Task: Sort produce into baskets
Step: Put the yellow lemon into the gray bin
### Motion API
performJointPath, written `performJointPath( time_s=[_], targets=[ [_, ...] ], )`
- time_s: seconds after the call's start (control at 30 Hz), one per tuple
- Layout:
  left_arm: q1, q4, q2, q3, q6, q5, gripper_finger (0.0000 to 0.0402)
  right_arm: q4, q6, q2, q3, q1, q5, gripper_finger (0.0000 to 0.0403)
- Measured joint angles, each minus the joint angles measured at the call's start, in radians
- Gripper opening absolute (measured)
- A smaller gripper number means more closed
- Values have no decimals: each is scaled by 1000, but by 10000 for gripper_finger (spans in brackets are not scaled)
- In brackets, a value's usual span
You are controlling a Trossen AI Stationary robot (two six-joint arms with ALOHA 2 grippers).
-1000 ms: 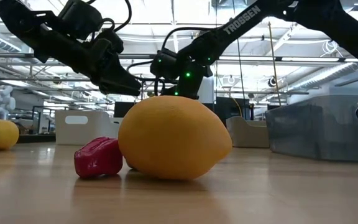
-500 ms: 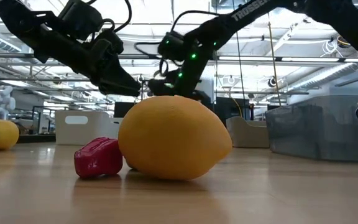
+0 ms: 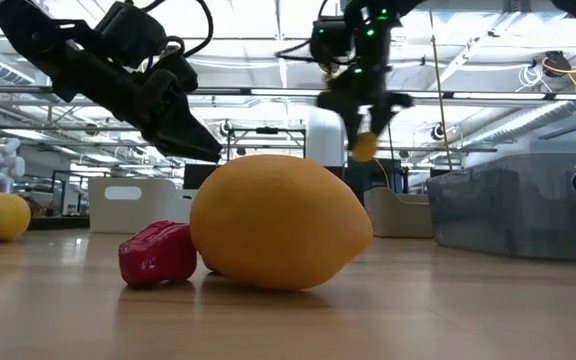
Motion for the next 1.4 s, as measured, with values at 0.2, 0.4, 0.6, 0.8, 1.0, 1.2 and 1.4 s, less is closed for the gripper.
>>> performJointPath(
  time_s=[0.2, 0.4, 0.6, 0.8, 1.0, 1.2, 1.4],
  targets=[
    [0, 1, 0, 0, -1, -2, 235, -196, 70, -34, 0, -6, 104, 210],
    [0, 1, 0, 0, -8, -2, 235, -270, 86, -30, -43, -30, 201, 210],
    [-1, 1, 0, 0, -10, -2, 235, -244, 87, -33, -174, -101, 196, 210],
    [-1, 1, 0, 0, -10, -2, 235, -167, 22, -33, -258, -173, 81, 210],
    [-1, 1, 0, 0, -10, -2, 235, -59, -23, -33, -264, -187, 70, 210],
    [-1, 1, 0, 0, -9, -2, 235, 8, -48, -33, -264, -197, -34, 226],
    [-1, 1, 0, 0, -6, -2, 235, 3, -68, -33, -264, -205, -64, 266]
  ],
)
